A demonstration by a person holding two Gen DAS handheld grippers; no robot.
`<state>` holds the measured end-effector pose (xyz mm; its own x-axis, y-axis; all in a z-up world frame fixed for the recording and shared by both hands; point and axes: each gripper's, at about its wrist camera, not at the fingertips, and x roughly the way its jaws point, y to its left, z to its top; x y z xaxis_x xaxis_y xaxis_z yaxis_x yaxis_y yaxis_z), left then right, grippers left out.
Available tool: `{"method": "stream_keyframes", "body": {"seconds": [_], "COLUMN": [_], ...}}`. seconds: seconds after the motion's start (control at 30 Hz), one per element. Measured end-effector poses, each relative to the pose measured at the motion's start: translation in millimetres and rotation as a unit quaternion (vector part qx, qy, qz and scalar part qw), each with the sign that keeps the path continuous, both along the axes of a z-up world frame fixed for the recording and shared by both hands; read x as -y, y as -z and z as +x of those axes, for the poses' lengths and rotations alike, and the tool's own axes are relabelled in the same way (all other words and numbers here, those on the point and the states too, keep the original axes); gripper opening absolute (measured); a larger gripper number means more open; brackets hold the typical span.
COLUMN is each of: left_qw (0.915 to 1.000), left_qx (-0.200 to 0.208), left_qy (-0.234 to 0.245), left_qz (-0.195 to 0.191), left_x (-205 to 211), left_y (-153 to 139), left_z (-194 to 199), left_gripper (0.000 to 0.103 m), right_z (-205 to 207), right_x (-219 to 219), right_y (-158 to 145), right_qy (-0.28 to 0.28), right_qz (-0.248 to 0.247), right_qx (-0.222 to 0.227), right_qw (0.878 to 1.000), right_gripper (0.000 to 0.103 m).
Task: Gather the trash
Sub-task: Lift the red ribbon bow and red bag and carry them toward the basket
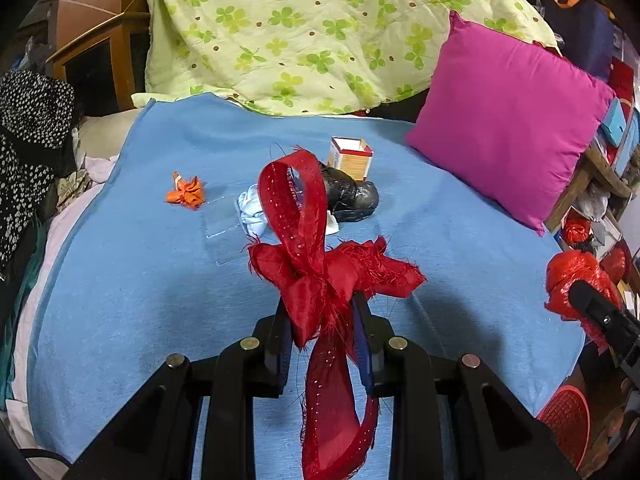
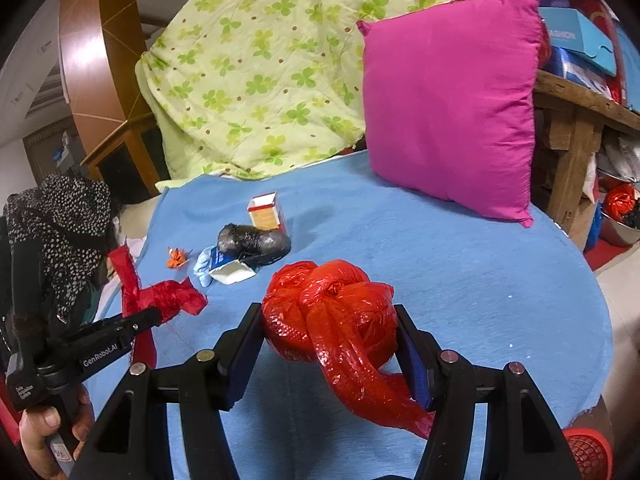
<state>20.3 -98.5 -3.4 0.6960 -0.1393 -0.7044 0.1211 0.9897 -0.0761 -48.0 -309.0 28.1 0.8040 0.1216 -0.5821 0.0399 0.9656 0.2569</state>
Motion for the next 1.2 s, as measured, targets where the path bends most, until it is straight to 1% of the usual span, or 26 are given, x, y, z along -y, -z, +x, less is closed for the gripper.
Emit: {"method": "stream_keyframes", "body": {"seconds": [0.27,0.57,0.77,1.2], "left_qw": [0.9998,0.9995,0.9995,0.9995], "left_qx": [0.010,0.007,0.008,-0.006], "left_qy": [0.013,0.028,0.026,0.014], "left_qz": [0.012,0.010,0.018,0.029], "left_x": [13,27,27,26], "left_y": [-9,-10,-9,-3], "left_z": [-4,-8,-9,-7], "left_gripper": [0.029,0.029,0.029,0.029], "right_z": [-8,-17,-17,-16], "right_x": [12,25,27,25], "right_y": [-4,-5,-1,6], "right_qy": [0.013,0.029,0.032,0.024], "right_qz": [0.008,0.012,0.015,0.017], "right_qx": [0.010,0.012,0.008,0.000], "right_qw": [1.000,0.999,0.999,1.000], "right_gripper": [0.065,0.065,0.065,0.065]}}
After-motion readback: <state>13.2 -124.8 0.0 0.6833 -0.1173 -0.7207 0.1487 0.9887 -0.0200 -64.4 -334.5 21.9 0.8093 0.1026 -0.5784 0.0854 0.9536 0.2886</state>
